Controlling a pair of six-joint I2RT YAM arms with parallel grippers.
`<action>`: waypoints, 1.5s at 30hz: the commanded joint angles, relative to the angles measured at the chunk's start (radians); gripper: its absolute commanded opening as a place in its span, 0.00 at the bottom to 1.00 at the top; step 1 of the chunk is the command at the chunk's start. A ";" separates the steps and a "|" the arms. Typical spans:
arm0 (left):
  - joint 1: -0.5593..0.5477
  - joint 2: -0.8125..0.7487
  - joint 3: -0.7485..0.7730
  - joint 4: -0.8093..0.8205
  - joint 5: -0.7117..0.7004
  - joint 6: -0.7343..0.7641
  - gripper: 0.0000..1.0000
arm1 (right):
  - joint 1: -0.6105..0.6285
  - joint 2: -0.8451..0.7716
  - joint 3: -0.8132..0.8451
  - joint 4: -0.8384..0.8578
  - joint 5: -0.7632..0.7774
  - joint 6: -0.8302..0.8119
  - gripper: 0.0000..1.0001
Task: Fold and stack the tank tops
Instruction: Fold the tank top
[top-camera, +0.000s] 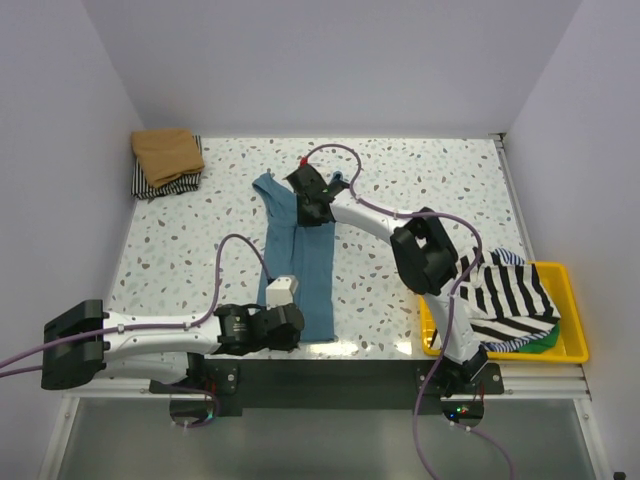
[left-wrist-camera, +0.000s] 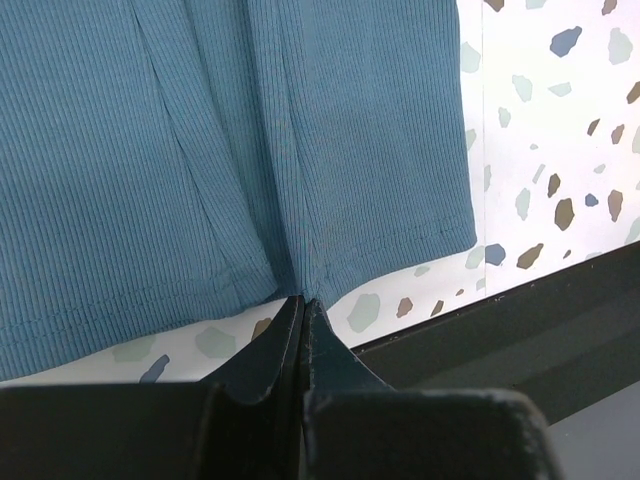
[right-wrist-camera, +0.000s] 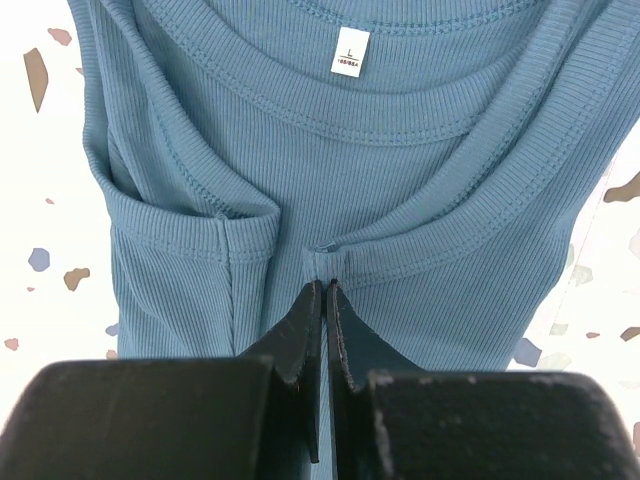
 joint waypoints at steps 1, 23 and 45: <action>-0.007 -0.011 -0.010 -0.016 -0.003 -0.029 0.00 | 0.010 0.017 0.033 0.012 0.015 0.003 0.00; 0.450 -0.134 0.300 -0.062 -0.146 0.221 0.40 | -0.037 -0.290 -0.115 0.049 0.093 -0.008 0.60; 1.205 0.998 0.968 0.337 0.242 0.367 0.09 | -0.083 -0.436 -0.410 0.126 -0.017 0.000 0.42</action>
